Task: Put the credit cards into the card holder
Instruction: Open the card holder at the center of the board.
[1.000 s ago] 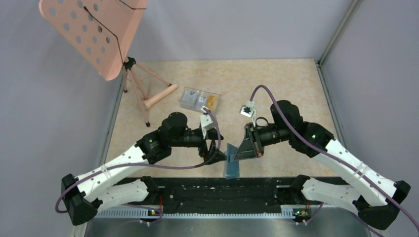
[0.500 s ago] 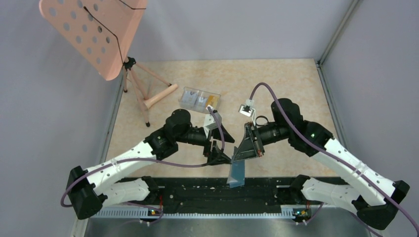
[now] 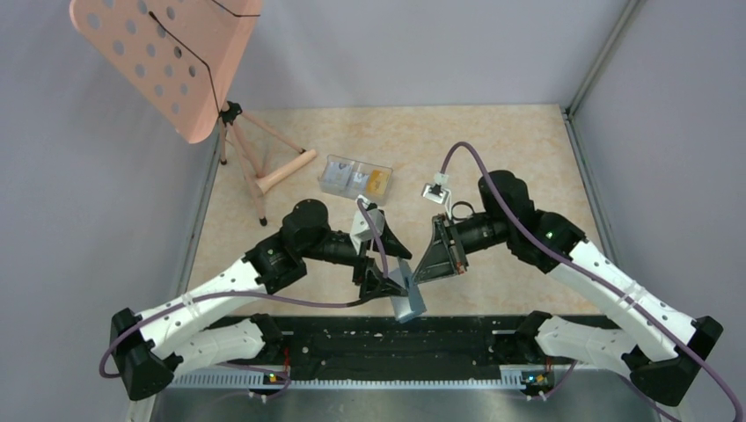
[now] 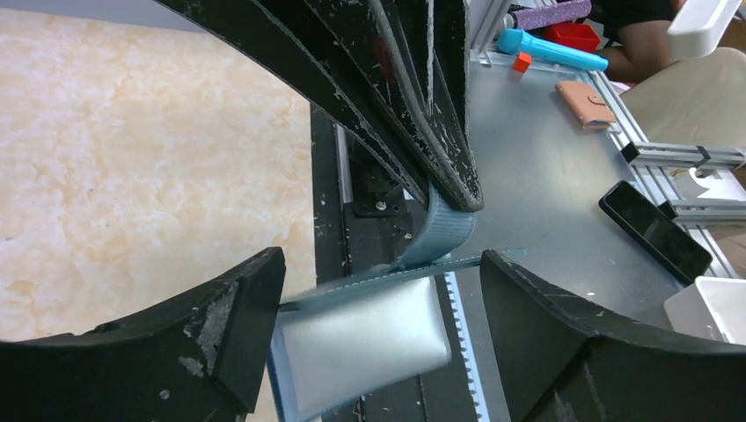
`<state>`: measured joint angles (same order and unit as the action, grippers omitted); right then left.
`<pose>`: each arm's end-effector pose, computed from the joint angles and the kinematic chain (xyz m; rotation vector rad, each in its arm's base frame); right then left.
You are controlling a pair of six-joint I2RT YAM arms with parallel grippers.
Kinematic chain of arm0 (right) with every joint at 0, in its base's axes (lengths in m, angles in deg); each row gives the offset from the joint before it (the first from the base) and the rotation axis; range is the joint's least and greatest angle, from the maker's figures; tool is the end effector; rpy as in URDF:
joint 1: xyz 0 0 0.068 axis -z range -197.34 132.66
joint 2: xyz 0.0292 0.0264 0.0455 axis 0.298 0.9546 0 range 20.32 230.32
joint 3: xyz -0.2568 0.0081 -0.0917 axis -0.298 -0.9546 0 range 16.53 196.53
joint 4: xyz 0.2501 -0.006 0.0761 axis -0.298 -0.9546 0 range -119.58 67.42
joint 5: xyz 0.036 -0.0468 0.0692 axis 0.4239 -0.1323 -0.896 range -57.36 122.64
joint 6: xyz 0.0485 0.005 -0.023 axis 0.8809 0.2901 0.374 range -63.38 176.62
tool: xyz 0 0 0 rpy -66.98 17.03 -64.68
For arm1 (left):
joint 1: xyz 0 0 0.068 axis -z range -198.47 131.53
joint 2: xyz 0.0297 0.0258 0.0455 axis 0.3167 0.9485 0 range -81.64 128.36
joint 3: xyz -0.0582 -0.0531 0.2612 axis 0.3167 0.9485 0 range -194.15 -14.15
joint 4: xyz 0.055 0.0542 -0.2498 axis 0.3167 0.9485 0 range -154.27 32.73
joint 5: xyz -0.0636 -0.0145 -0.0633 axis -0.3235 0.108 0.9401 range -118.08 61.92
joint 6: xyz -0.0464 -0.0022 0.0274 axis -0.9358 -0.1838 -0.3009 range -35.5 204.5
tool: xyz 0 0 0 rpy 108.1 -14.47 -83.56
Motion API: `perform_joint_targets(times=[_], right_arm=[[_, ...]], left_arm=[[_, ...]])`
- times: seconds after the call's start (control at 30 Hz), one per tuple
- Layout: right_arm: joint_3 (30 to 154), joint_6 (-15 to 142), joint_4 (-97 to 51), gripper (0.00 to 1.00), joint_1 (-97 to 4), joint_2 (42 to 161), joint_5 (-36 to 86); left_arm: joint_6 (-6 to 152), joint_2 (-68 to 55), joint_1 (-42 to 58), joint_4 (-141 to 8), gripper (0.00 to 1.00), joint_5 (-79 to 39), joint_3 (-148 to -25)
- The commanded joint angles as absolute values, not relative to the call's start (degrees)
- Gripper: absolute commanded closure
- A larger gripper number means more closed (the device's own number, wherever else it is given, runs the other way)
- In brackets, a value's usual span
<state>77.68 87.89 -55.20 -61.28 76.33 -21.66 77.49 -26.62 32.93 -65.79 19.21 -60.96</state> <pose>0.1205 0.1562 0.3704 -0.9290 2.1232 1.7189 0.1150 -0.1860 0.3428 1.2871 1.3578 -1.4229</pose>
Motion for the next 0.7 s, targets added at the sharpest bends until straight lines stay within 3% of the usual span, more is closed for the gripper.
perform_joint_targets(times=[0.0,0.27,0.47,0.67], right_arm=[[78.02,87.91,-51.46,1.00,-60.10,76.42,-24.17],[77.40,88.25,-51.49,1.00,-58.27,75.85,-24.43],[77.10,88.69,-51.49,1.00,-57.44,75.47,-22.78],[75.73,89.48,-51.66,1.00,-56.86,74.31,-18.71]], left_arm=[[78.10,-24.75,33.69,-64.47,0.17,21.31,-62.19],[76.71,-24.22,33.83,-60.45,0.30,21.05,-62.36],[70.98,-24.10,33.91,-63.64,0.49,20.44,-61.54],[64.29,-24.33,33.87,-68.60,0.92,18.51,-60.42]])
